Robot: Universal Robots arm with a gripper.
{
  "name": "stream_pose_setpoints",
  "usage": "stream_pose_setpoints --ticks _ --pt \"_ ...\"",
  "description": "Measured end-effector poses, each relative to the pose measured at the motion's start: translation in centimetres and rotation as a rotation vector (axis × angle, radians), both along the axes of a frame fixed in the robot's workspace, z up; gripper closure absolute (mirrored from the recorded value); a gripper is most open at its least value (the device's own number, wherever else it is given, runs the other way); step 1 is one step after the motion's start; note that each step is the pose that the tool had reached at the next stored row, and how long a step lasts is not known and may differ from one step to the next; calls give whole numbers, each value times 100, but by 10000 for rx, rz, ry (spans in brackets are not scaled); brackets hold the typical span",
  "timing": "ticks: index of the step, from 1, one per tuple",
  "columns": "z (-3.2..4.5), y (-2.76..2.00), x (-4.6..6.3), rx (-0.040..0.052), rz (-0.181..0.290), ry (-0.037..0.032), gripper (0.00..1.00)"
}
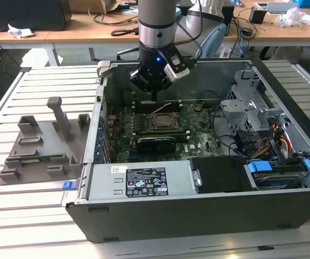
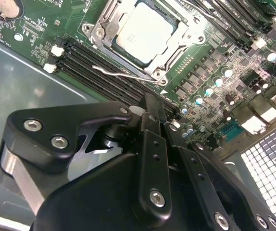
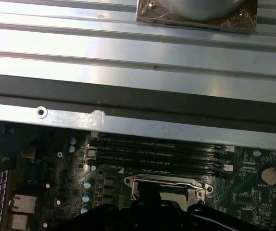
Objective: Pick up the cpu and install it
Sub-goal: 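Install the first cpu locking lever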
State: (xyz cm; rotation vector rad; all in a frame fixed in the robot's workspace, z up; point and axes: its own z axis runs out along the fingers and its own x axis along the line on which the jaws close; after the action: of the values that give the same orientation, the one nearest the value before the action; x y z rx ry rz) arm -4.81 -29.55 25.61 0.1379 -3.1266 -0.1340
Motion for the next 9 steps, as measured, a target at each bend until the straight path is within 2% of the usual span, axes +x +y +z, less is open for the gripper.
stream_pose_setpoints --ticks 9 --pt "-177 8 10 -4 8 1 89"
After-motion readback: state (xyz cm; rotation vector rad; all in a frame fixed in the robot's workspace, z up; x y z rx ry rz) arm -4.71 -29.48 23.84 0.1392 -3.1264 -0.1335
